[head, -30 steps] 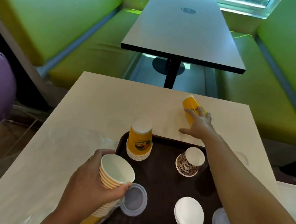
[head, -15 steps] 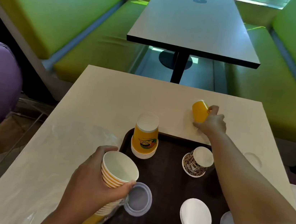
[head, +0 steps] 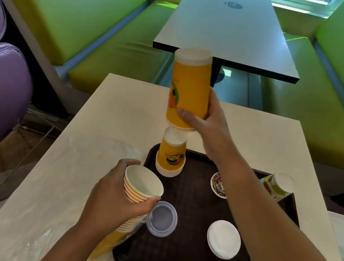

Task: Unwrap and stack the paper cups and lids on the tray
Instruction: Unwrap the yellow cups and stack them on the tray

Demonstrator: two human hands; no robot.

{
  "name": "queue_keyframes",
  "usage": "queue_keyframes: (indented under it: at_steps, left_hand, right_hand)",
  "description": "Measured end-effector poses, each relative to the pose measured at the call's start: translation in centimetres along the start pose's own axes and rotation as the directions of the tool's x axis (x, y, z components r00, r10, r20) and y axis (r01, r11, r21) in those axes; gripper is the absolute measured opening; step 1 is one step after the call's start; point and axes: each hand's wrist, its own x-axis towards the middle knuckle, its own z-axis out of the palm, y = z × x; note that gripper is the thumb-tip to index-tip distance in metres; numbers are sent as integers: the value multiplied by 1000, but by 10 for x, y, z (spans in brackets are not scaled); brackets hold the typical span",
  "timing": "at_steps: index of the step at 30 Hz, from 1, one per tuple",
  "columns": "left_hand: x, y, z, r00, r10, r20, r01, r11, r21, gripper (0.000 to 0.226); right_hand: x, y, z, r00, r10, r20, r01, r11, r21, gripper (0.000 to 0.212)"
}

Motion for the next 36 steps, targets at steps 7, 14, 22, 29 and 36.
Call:
queue_keyframes:
  at_steps: [7, 14, 22, 29, 36]
  left_hand:
    - [-4, 3, 0, 1000, 18, 0, -18, 1000, -10, 85]
    - [-4, -1, 0, 999, 33, -3, -33, 999, -7, 86]
    - [-3, -2, 1, 999, 29, -24, -30, 999, -29, 87]
    - [-6, -1, 0, 997, 23, -67, -25, 999, -27, 94]
    - [-18, 4, 0, 995, 74, -68, -79, 995, -68, 93]
  right_hand:
    - [-24, 42, 17, 998, 53, -19, -57, 948, -313, 73]
    - [-38, 92, 9, 984, 155, -87, -178, 870, -460, 84]
    - [-53, 112, 5, 971, 204, -125, -239, 834, -497, 86]
    - [-91, 68, 18, 901, -276, -335, 141, 916, -375, 67]
    - [-116, 26, 43, 928, 140, 345, 87, 819, -567, 84]
